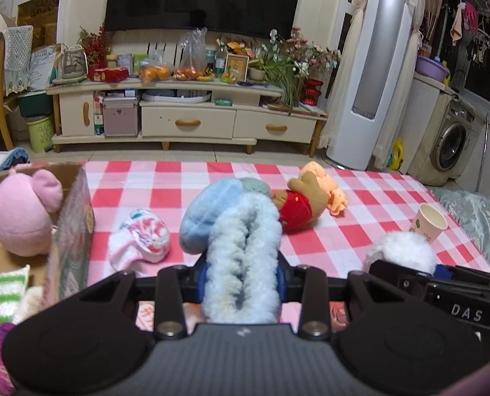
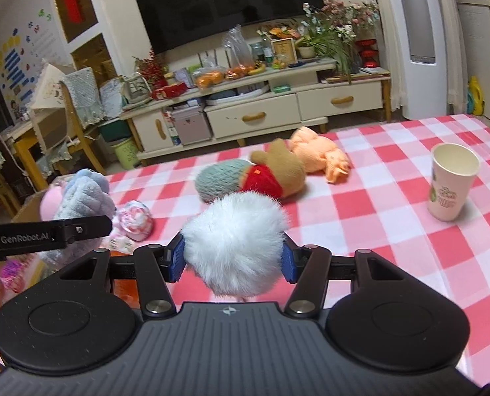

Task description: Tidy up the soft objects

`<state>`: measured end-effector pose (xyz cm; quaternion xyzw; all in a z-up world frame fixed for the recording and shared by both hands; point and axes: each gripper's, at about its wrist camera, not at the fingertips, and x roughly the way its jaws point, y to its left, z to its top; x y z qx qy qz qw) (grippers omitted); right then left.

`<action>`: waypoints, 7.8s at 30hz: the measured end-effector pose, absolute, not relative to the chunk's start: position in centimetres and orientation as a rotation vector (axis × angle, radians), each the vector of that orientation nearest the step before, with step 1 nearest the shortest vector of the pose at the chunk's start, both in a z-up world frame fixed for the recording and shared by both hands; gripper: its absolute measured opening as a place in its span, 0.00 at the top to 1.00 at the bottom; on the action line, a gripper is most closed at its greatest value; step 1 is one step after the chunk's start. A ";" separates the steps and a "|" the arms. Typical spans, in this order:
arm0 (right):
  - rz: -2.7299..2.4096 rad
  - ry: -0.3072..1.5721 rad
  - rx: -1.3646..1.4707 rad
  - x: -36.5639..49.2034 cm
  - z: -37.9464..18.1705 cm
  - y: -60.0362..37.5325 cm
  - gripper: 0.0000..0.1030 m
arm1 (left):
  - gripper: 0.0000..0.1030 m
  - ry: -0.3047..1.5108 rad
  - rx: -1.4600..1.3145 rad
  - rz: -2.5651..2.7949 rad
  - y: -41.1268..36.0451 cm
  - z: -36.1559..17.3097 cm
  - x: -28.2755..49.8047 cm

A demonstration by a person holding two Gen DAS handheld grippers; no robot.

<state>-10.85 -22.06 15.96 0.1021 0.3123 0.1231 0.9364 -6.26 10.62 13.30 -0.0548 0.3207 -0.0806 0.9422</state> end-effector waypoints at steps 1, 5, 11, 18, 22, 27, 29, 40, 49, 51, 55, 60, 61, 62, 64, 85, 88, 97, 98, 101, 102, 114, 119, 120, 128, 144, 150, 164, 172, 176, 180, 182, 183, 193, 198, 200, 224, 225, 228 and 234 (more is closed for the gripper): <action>0.259 0.635 0.211 -10.8 16.2 -21.8 0.34 | 0.65 0.647 -0.114 -0.163 10.9 13.5 -6.4; 0.298 0.615 0.206 -10.7 17.2 -20.7 0.34 | 0.65 0.625 -0.134 -0.157 12.2 14.3 -6.8; 0.369 0.578 0.203 -10.3 19.2 -18.1 0.34 | 0.65 0.586 -0.163 -0.122 14.3 15.3 -7.3; 0.481 0.557 0.229 -8.4 20.5 -14.8 0.34 | 0.65 0.549 -0.217 -0.068 17.6 16.1 -8.0; 0.545 0.548 0.233 -7.3 21.1 -12.6 0.34 | 0.65 0.533 -0.249 -0.021 19.8 16.3 -8.4; 0.623 0.546 0.252 -5.9 21.6 -9.8 0.34 | 0.64 0.530 -0.281 0.050 22.6 16.0 -8.5; 0.652 0.551 0.256 -5.3 21.5 -8.8 0.34 | 0.64 0.537 -0.287 0.081 23.7 15.6 -8.4; 0.747 0.590 0.231 -3.3 20.4 -2.4 0.34 | 0.64 0.599 -0.316 0.208 27.7 13.6 -8.2; 0.751 0.664 0.218 -2.7 18.5 -0.1 0.32 | 0.64 0.652 -0.307 0.244 29.0 12.4 -8.0; 0.747 0.676 0.212 -2.7 18.2 0.3 0.31 | 0.64 0.660 -0.308 0.244 29.1 12.2 -7.9; 0.742 0.696 0.217 -2.6 17.8 0.7 0.28 | 0.63 0.680 -0.294 0.255 29.3 11.8 -7.9; 0.724 0.692 0.231 -2.8 17.8 0.8 0.02 | 0.33 0.709 -0.263 0.306 29.3 11.5 -7.7; 0.719 0.686 0.225 -2.9 17.9 0.8 0.02 | 0.28 0.706 -0.265 0.314 29.4 11.6 -7.8; 0.714 0.681 0.224 -2.9 18.0 0.6 0.02 | 0.20 0.700 -0.267 0.320 29.4 11.7 -7.8; 0.698 0.671 0.225 -3.1 18.2 0.2 0.02 | 0.15 0.687 -0.265 0.330 29.4 11.9 -7.9; 0.491 0.675 0.282 -6.1 17.4 -6.9 0.00 | 0.01 0.672 -0.145 0.262 24.7 12.5 -7.1; 0.475 0.676 0.277 -6.7 17.3 -7.9 0.00 | 0.01 0.673 -0.123 0.240 23.5 12.4 -7.2; 0.408 0.681 0.274 -8.4 17.1 -10.6 0.00 | 0.01 0.647 -0.051 0.172 20.0 12.6 -7.7; 0.401 0.680 0.274 -8.5 17.2 -10.9 0.00 | 0.01 0.647 -0.046 0.166 19.7 12.6 -7.7; 0.379 0.680 0.279 -9.0 17.1 -11.8 0.00 | 0.01 0.648 -0.021 0.150 18.7 12.5 -7.7; 0.374 0.680 0.281 -9.1 17.1 -12.1 0.00 | 0.01 0.649 -0.015 0.146 18.4 12.5 -7.7; 0.312 0.678 0.266 -10.1 16.6 -13.4 0.00 | 0.01 0.661 0.040 0.101 15.5 12.0 -7.5; 0.293 0.669 0.252 -10.4 16.4 -13.8 0.00 | 0.01 0.657 0.028 0.080 14.5 11.7 -7.3; 0.291 0.668 0.253 -10.4 16.3 -14.0 0.00 | 0.01 0.645 0.019 0.071 14.4 11.6 -7.4; 0.232 0.677 0.271 -10.2 15.3 -15.6 0.00 | 0.01 0.575 -0.010 0.038 11.5 9.8 -7.3; 0.155 0.712 0.343 -9.4 12.7 -19.2 0.00 | 0.01 0.568 0.004 0.129 8.5 5.5 -3.9; 0.152 0.719 0.364 -8.5 12.1 -19.7 0.00 | 0.01 0.544 -0.026 0.157 9.0 5.5 -2.0; 0.206 0.654 0.380 -5.3 11.9 -20.6 0.00 | 0.01 0.623 0.109 0.146 9.8 9.1 -0.8; 0.235 0.616 0.353 -1.6 11.0 -20.2 0.00 | 0.04 0.751 0.088 0.172 12.4 8.5 5.1; 0.245 0.599 0.271 0.2 11.2 -20.1 0.00 | 0.12 0.823 0.119 0.150 12.7 7.5 7.4; 0.252 0.588 0.201 1.7 11.5 -19.7 0.00 | 0.12 0.866 0.194 0.115 11.8 6.8 8.9; 0.282 0.608 0.195 2.4 11.3 -19.7 0.00 | 0.16 0.889 0.216 0.110 11.7 6.5 9.6; 0.291 0.617 0.188 2.7 11.2 -19.6 0.00 | 0.17 0.903 0.224 0.109 11.8 6.4 9.9; 0.334 0.660 0.171 3.5 10.6 -18.7 0.00 | 0.27 1.031 0.221 0.085 13.3 4.4 11.8; 0.334 0.657 0.153 3.6 10.6 -18.5 0.00 | 0.33 1.042 0.210 0.072 13.4 4.0 11.8; 0.335 0.653 0.150 3.5 10.6 -18.5 0.00 | 0.34 1.035 0.216 0.068 13.3 4.1 11.7; 0.287 0.612 0.073 0.1 11.6 -17.9 0.00 | 0.35 0.757 0.088 0.054 11.5 9.4 5.9; 0.285 0.612 0.074 0.0 11.6 -17.9 0.00 | 0.35 0.745 0.087 0.052 11.4 9.7 5.6; 0.279 0.614 0.083 -0.7 11.8 -18.2 0.00 | 0.35 0.712 0.073 0.048 11.3 10.4 4.3; 0.271 0.613 0.111 -2.5 12.7 -18.6 0.00 | 0.35 0.664 0.069 0.047 11.1 11.3 2.0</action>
